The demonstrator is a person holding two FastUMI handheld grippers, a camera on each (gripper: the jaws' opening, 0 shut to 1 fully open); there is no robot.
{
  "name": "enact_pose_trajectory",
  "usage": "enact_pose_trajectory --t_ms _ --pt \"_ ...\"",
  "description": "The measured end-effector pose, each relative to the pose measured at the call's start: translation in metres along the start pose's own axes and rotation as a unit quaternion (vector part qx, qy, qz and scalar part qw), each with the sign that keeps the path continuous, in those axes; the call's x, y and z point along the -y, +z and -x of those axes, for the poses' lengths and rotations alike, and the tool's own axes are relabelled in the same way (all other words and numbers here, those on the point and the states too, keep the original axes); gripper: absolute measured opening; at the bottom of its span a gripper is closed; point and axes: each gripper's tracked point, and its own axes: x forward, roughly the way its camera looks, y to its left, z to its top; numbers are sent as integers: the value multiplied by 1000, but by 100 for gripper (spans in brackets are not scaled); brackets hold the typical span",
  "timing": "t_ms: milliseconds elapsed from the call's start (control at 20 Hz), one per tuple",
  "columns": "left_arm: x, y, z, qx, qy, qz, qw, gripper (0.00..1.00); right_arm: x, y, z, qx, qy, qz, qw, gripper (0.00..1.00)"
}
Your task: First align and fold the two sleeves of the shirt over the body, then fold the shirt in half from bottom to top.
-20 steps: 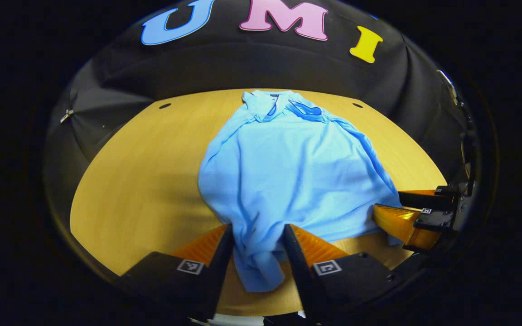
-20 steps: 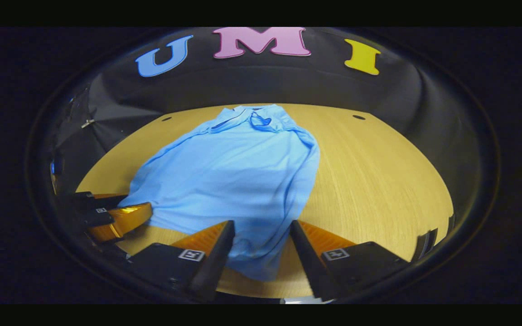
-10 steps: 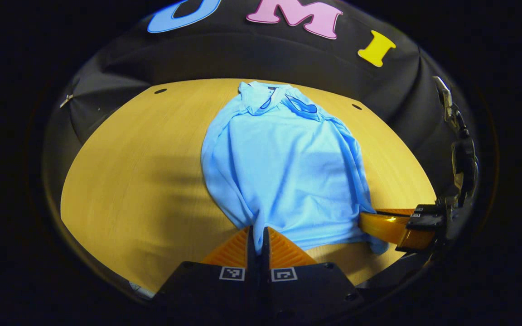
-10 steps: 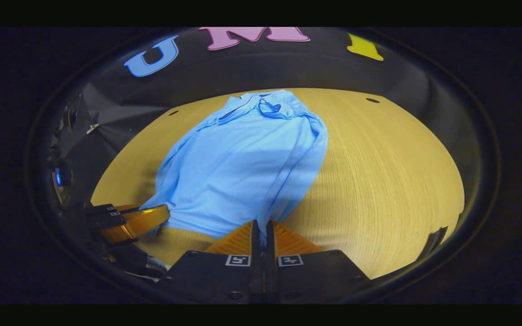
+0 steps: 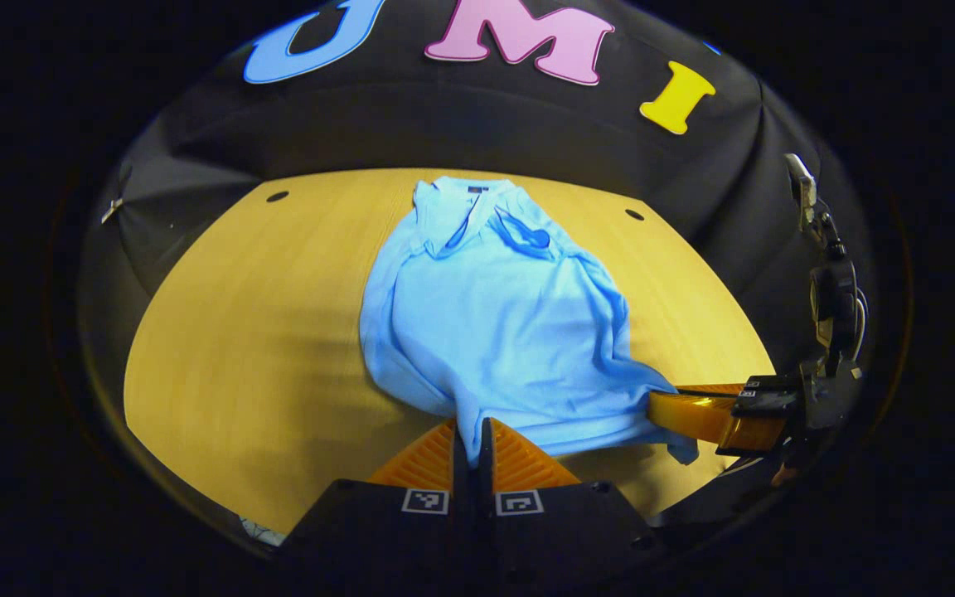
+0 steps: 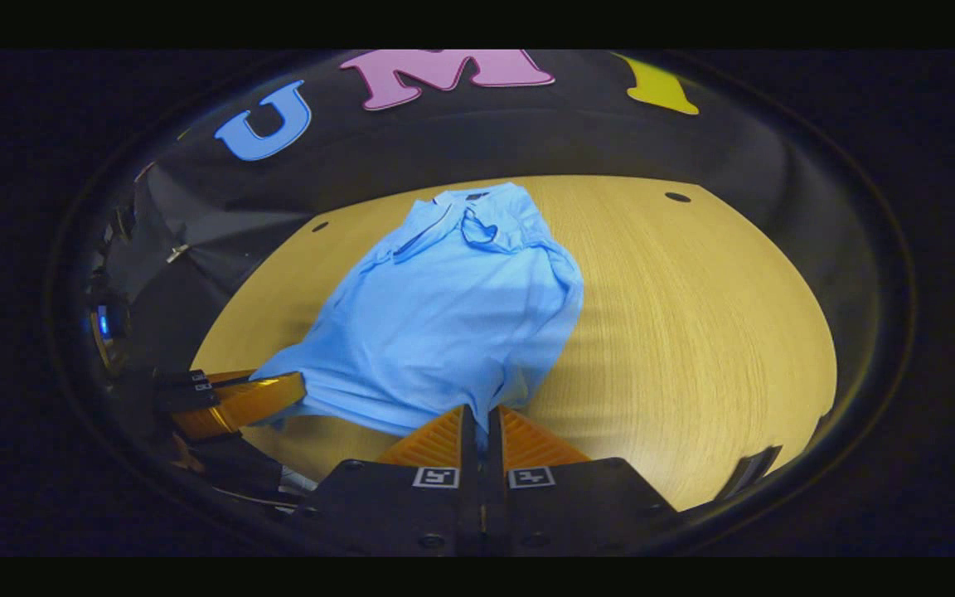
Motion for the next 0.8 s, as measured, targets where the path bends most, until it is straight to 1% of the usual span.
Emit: enact_pose_trajectory --t_ms 200,250,500,550,650,800 --pt "-1 60 5 40 0 1 999 6 -3 64 2 37 18 23 999 7" --pt "-1 75 4 48 0 1 999 6 -4 81 2 47 21 30 998 1" --pt "-2 135 -9 72 -4 17 997 6 -2 155 -12 95 26 55 994 1" --pt "-3 148 -13 77 -3 17 997 6 -1 168 -16 103 27 55 993 1" --pt "-4 177 -23 91 -2 11 996 6 3 195 -29 114 27 52 992 7" --pt "-9 217 -42 106 0 6 994 6 7 233 -51 129 30 43 990 7"
